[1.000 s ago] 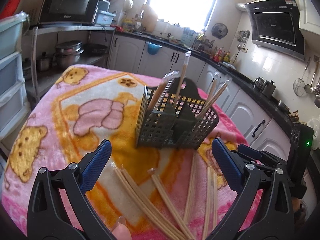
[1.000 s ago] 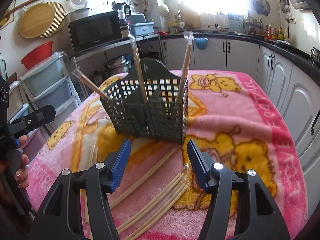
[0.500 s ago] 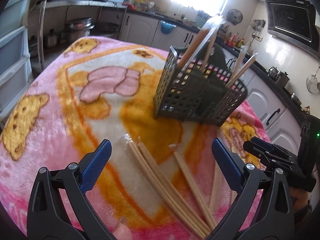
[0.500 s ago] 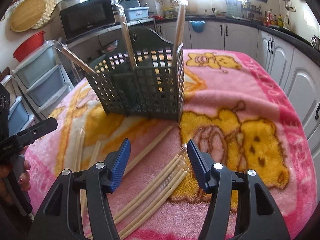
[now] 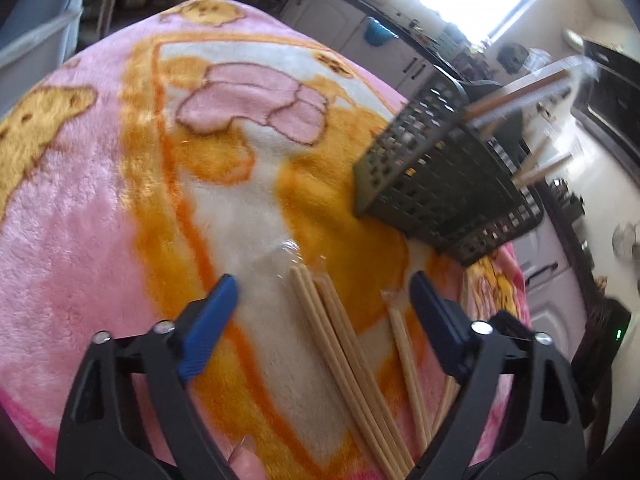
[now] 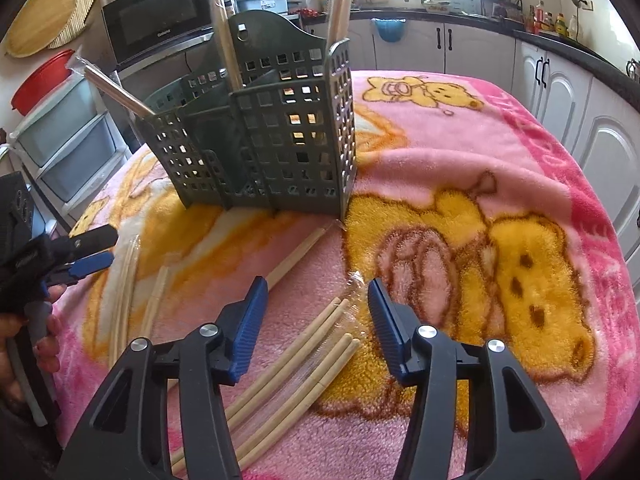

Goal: Organize utensils
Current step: 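Close the left gripper on a wrapped chopstick while the right gripper grasps another, then lift both held chopsticks and carry them above the green caddy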

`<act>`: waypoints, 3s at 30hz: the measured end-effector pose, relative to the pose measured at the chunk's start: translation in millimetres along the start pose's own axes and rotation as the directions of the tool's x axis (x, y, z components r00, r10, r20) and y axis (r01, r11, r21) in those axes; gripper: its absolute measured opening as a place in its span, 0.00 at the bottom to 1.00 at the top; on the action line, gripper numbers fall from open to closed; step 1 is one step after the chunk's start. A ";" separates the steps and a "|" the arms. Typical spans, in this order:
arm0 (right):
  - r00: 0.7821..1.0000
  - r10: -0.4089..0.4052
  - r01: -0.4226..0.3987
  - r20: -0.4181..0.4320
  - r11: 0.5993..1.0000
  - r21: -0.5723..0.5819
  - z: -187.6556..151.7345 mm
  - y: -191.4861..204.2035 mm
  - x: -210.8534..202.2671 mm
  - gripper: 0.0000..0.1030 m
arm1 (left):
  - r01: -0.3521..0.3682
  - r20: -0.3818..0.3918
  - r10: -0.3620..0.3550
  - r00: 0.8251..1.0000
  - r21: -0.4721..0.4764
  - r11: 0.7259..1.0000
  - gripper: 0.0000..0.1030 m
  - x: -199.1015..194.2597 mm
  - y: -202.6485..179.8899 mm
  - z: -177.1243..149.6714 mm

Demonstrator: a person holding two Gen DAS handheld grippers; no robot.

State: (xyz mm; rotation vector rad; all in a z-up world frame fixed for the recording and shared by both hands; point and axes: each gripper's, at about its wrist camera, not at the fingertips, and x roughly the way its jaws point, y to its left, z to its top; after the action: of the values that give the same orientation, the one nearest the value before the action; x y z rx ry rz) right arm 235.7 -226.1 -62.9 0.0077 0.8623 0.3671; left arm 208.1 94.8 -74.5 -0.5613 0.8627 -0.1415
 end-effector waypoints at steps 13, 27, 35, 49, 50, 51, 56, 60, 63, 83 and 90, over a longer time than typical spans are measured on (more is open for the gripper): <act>1.000 -0.013 0.014 -0.025 1.000 0.010 2.1 -8.8 9.0 0.42 | -0.034 0.008 0.034 0.999 -0.073 0.997 0.26 11.4 12.0 14.7; 0.996 -0.002 0.007 -0.084 0.998 0.065 6.6 -19.1 26.6 0.22 | -0.014 -0.016 0.012 1.000 -0.078 0.997 0.11 10.1 24.3 15.3; 0.998 0.003 0.001 -0.059 0.998 0.071 10.5 -19.2 23.9 0.09 | 0.087 -0.063 -0.100 0.993 -0.182 0.979 0.11 5.6 41.7 13.0; 0.998 0.022 -0.025 0.052 0.998 0.056 26.8 -8.2 -12.2 0.08 | -0.068 -0.071 0.067 0.995 -0.016 0.998 0.10 23.6 5.9 26.2; 0.998 0.023 -0.026 0.059 0.998 0.056 28.0 -8.2 -14.6 0.08 | -0.082 -0.068 0.081 0.994 -0.014 0.997 0.07 25.6 7.6 26.5; 0.997 0.026 -0.030 0.067 0.998 0.056 29.6 -8.0 -17.8 0.08 | -0.083 -0.062 0.081 0.995 -0.019 0.996 0.05 26.7 10.1 26.6; 0.995 0.031 -0.036 0.096 0.998 0.054 35.2 -5.7 -28.7 0.08 | -0.085 -0.055 0.086 0.995 0.012 0.996 0.02 23.3 10.9 27.1; 0.991 0.051 -0.059 0.126 0.997 0.056 40.1 -3.6 -40.8 0.08 | -0.016 -0.002 0.015 1.000 -0.002 1.000 0.01 -3.7 9.5 29.7; 0.984 0.077 -0.086 0.160 0.995 0.050 45.5 -0.2 -54.2 0.08 | 0.024 0.041 -0.024 0.999 0.022 0.999 0.01 -25.9 -3.7 31.1; 0.924 0.106 -0.120 0.367 0.993 0.017 65.1 12.2 -147.9 0.03 | 0.270 0.150 -0.339 0.929 0.355 0.895 0.01 -114.1 -147.6 38.8; 0.911 0.065 -0.086 0.407 0.996 0.034 64.5 -0.6 -166.9 0.03 | 0.297 0.131 -0.377 0.917 0.407 0.864 0.01 -108.8 -180.0 41.9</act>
State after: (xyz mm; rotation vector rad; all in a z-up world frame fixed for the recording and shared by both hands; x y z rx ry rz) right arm 185.0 -270.8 102.8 0.1613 0.4584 0.3982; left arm 187.4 -3.7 115.0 -0.3485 0.5056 -0.5540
